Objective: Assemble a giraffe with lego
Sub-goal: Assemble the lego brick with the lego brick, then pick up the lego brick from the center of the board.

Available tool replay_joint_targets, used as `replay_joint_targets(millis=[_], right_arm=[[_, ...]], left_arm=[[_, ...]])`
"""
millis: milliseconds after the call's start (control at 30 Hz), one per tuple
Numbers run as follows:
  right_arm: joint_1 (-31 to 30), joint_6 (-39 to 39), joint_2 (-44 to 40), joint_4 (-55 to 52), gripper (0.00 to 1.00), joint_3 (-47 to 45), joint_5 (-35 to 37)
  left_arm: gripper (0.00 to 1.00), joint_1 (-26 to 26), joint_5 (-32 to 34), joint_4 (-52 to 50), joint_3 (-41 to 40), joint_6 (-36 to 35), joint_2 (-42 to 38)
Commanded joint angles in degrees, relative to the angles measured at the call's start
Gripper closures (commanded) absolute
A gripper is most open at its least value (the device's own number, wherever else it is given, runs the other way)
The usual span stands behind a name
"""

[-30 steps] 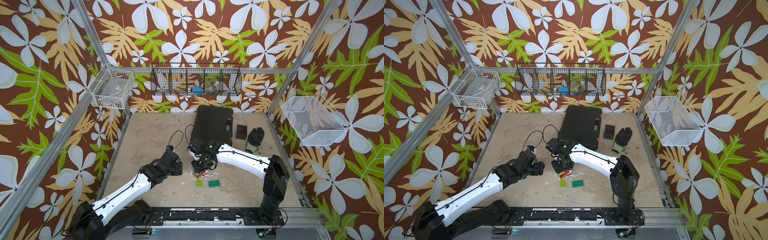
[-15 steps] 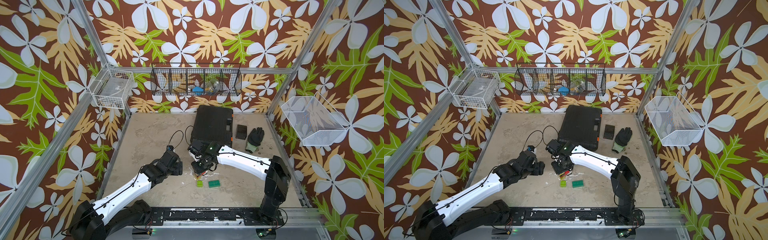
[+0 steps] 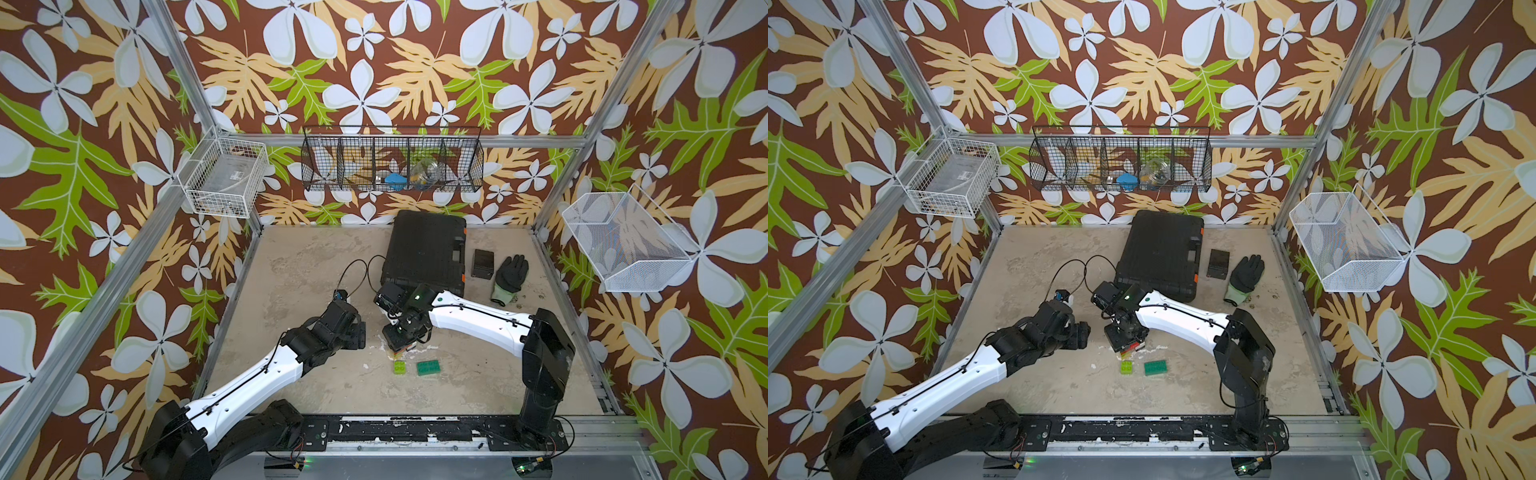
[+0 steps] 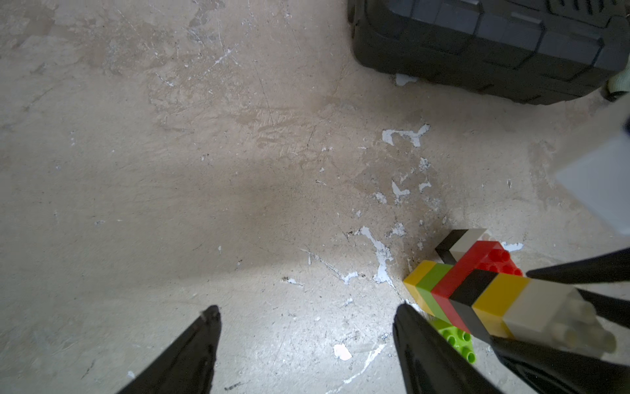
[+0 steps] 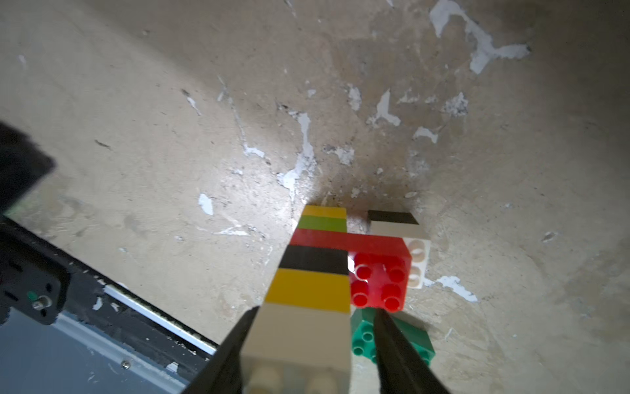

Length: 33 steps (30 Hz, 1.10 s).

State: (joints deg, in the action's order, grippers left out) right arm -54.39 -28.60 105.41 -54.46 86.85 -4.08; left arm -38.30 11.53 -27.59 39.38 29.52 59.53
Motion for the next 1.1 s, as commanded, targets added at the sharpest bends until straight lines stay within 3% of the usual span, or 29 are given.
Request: replay_joint_targets(millis=[0, 167, 267, 467, 500, 567, 767, 1067], right_arm=[[0.3, -2.1, -2.5, -0.8, 0.34, 2.6, 3.2], [0.5, -4.3, -6.4, 0.0, 0.22, 5.5, 5.9], [0.4, -8.4, -11.4, 1.2, 0.17, 2.2, 6.1], [-3.3, -24.5, -32.2, 6.6, 0.06, -23.4, 8.9], [-4.0, -26.6, -34.9, 7.9, 0.01, -27.9, 8.3], [-4.9, -29.5, -38.0, 8.7, 0.0, -34.0, 8.4], [-5.1, -27.7, -33.6, 9.2, 0.0, -34.8, 11.3], [-3.9, -21.8, -23.4, 15.7, 0.0, -35.6, 7.6]], left_arm=[[0.17, 0.1, 0.0, 0.0, 0.5, -0.7, -0.4], [0.17, 0.1, 0.2, -0.6, 1.1, -1.0, -1.0], [0.17, 0.1, 0.2, -1.1, 1.5, -1.3, -1.5], [0.17, 0.1, -1.7, -1.5, 2.5, -1.3, -2.0], [0.17, 0.1, -2.8, -1.5, 2.7, -1.2, -1.8], [0.16, 0.1, -5.4, -1.3, 3.2, -0.6, -1.2], [0.13, 0.1, -10.7, -0.5, 3.9, 1.6, -1.2], [0.13, 0.1, -12.4, -1.7, 3.8, 2.1, -3.0]])
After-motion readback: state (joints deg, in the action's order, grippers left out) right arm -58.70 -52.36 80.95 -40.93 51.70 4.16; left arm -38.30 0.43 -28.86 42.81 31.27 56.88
